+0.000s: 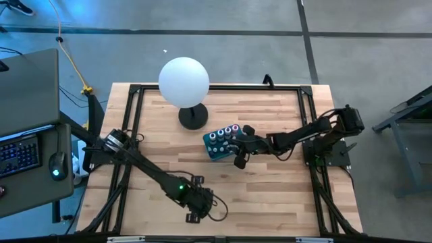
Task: Pick & Place food coloring
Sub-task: Put the green food coloring bottle into the bin
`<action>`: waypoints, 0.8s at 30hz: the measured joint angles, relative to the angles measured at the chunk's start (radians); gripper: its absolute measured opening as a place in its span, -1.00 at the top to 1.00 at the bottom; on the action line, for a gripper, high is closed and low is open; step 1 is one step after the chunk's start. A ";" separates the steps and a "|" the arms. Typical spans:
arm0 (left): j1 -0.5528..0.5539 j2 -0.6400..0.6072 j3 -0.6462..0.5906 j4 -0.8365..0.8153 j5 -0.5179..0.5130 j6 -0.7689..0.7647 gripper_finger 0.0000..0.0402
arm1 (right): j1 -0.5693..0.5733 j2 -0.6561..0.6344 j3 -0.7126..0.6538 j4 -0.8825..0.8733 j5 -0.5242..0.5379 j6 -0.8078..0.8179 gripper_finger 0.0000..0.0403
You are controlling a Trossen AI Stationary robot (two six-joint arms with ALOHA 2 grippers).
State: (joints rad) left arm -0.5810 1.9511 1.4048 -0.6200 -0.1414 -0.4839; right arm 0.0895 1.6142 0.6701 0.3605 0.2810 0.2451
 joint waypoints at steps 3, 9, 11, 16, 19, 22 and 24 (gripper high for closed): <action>-0.004 0.012 0.000 0.050 0.016 0.031 0.42 | 0.000 0.000 0.000 0.000 0.000 0.003 0.49; 0.008 0.018 -0.001 0.053 0.022 0.040 0.42 | 0.000 0.000 0.000 -0.001 0.000 0.024 0.48; 0.012 0.018 -0.001 0.051 0.022 0.041 0.42 | 0.003 0.000 0.000 -0.004 0.000 0.027 0.48; 0.018 0.018 -0.001 0.074 0.020 0.067 0.43 | 0.003 0.000 0.000 -0.004 0.000 0.026 0.49; 0.027 0.018 -0.001 0.088 0.005 0.069 0.43 | 0.003 0.000 0.000 -0.004 -0.017 0.019 0.49; 0.044 0.018 -0.001 0.100 0.004 0.061 0.43 | 0.003 -0.010 0.000 -0.009 -0.065 0.018 0.49; 0.055 0.018 -0.001 0.096 0.004 0.059 0.45 | 0.007 -0.031 0.000 -0.007 -0.108 0.019 0.49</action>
State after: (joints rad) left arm -0.5262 1.9686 1.4040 -0.5240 -0.1375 -0.4248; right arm 0.0965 1.5834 0.6701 0.3535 0.1730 0.2638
